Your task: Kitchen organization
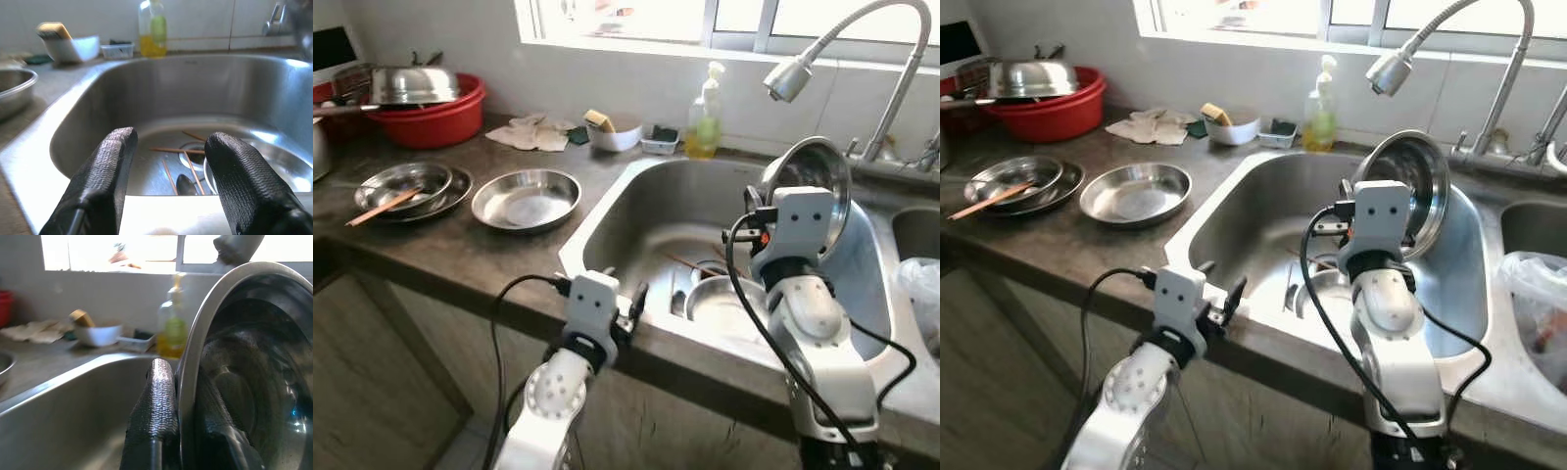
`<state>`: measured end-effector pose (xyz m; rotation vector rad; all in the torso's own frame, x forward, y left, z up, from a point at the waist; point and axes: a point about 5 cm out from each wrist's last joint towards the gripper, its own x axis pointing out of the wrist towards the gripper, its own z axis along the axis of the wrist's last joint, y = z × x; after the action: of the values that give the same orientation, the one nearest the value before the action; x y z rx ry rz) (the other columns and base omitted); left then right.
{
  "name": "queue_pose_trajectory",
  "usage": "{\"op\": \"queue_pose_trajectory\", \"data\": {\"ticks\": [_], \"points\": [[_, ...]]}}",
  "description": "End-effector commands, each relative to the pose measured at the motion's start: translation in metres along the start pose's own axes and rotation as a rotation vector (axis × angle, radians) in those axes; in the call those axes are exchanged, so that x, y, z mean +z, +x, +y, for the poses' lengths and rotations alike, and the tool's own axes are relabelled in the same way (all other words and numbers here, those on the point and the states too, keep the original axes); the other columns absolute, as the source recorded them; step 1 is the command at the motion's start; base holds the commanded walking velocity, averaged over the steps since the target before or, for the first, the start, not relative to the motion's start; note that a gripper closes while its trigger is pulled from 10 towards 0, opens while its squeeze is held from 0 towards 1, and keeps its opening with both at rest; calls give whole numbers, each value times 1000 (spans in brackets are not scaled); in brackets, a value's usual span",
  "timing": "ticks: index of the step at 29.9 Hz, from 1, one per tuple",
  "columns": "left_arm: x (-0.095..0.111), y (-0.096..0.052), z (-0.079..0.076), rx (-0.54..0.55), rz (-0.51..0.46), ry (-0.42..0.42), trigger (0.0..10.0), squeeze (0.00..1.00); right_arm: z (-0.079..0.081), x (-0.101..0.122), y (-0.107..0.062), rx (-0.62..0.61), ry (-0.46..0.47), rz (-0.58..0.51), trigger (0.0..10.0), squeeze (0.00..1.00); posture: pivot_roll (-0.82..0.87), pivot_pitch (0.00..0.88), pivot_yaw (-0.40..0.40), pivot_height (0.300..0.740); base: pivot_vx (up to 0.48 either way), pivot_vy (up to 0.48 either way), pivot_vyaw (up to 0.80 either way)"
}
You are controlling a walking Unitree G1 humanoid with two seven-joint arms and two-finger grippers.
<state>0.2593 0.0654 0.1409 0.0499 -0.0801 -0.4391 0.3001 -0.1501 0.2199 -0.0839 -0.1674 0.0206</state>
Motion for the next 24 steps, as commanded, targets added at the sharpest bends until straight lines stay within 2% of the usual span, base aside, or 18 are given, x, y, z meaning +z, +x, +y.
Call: {"op": "queue_pose_trajectory", "data": {"ticks": [1, 6, 8, 10, 12, 13, 17, 19, 20, 23, 24], "points": [[2, -1, 4, 18, 1, 15, 10000, 0, 6, 1, 8, 59, -9, 48, 10000, 0, -27, 0, -15, 740, 0, 0, 0], [2, -3, 2, 13, 6, 9, 10000, 0, 2, -5, 26, 145, -62, 145, 10000, 0, -19, 13, -20, 740, 0, 0, 0], [2, -4, 2, 10, 7, 8, 10000, 0, 2, -6, 28, 162, -74, 165, 10000, 0, -19, 13, -20, 740, 0, 0, 0], [0, -9, -2, -7, 15, -3, 10000, 0, -1, -16, 39, 225, -107, 256, 10000, 0, -15, 27, -26, 740, 0, 0, 0], [0, -10, -3, -9, 16, -4, 10000, 0, -1, -19, 41, 234, -108, 271, 10000, 0, -13, 30, -25, 740, 0, 0, 0], [-2, -13, -5, -10, 23, -5, 10000, 0, -1, -27, 45, 292, -130, 319, 10000, 0, -1, 38, -37, 740, 0, 0, 0], [-2, -17, -8, -12, 31, -10, 10000, 0, -1, -37, 48, 336, -139, 383, 10000, 0, 7, 50, -38, 740, 0, 0, 0], [-2, -19, -9, -12, 36, -15, 10000, 0, -3, -47, 48, 355, -166, 448, 10000, 0, 9, 58, -40, 740, 0, 0, 0], [-2, -22, -11, -15, 41, -17, 10000, 0, -8, -57, 49, 364, -218, 513, 10000, 0, 15, 73, -41, 740, 0, 0, 0], [-1, -24, -11, -16, 42, -17, 10000, 0, -10, -60, 49, 365, -235, 540, 10000, 0, 16, 77, -42, 740, 0, 0, 0], [-2, -28, -12, -14, 53, -20, 10000, 0, -19, -70, 50, 347, -252, 603, 10000, 0, 23, 89, -45, 740, 0, 0, 0]]}}
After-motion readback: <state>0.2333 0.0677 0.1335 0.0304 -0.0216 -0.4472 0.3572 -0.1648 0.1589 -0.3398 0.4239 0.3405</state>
